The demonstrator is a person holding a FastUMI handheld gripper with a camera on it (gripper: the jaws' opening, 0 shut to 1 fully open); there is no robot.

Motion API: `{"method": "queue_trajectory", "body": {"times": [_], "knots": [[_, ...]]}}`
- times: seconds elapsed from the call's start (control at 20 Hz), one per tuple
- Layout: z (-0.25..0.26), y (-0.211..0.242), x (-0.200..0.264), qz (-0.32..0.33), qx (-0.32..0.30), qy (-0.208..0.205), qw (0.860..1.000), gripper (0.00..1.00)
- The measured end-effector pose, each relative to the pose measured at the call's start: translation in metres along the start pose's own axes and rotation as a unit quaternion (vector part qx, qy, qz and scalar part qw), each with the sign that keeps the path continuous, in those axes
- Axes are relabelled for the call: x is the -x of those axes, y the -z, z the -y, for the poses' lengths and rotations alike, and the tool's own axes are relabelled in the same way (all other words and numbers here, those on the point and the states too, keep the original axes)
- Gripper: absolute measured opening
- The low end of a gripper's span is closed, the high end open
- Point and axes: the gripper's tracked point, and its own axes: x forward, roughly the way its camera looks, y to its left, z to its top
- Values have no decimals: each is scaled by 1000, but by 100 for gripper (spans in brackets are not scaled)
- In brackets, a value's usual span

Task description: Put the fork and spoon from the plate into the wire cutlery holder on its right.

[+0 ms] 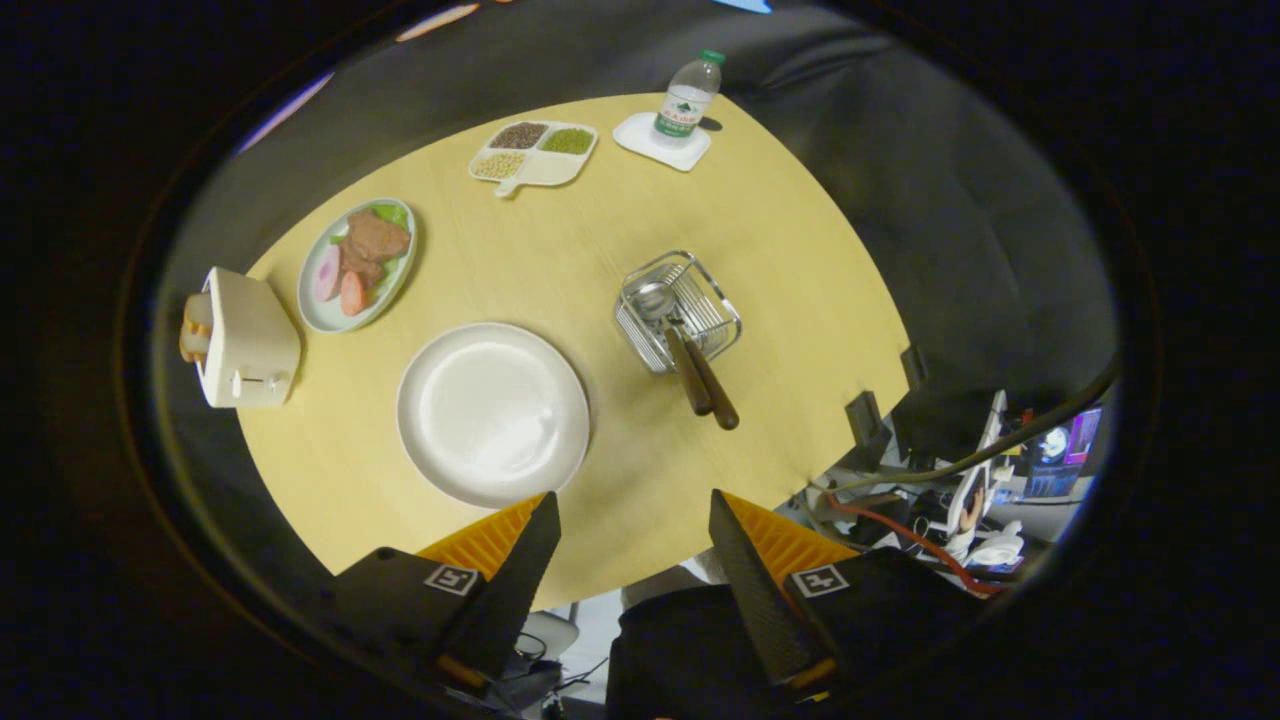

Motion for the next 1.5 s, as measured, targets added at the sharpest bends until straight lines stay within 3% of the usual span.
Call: {"method": "queue_trajectory", "body": {"times": [0.25,0.45,0.7,0.95,1.05,1.3,1.5], "knots": [[-23,-20,7,118,-1,-37,992,97],[-35,-45,32,230,2,-84,970,97],[-36,-83,68,395,75,-106,909,96],[-63,-109,118,530,78,-195,822,95],[-67,-107,132,562,82,-216,795,95],[-75,-91,148,611,117,-248,743,95],[-79,-82,145,617,130,-254,733,95]]}}
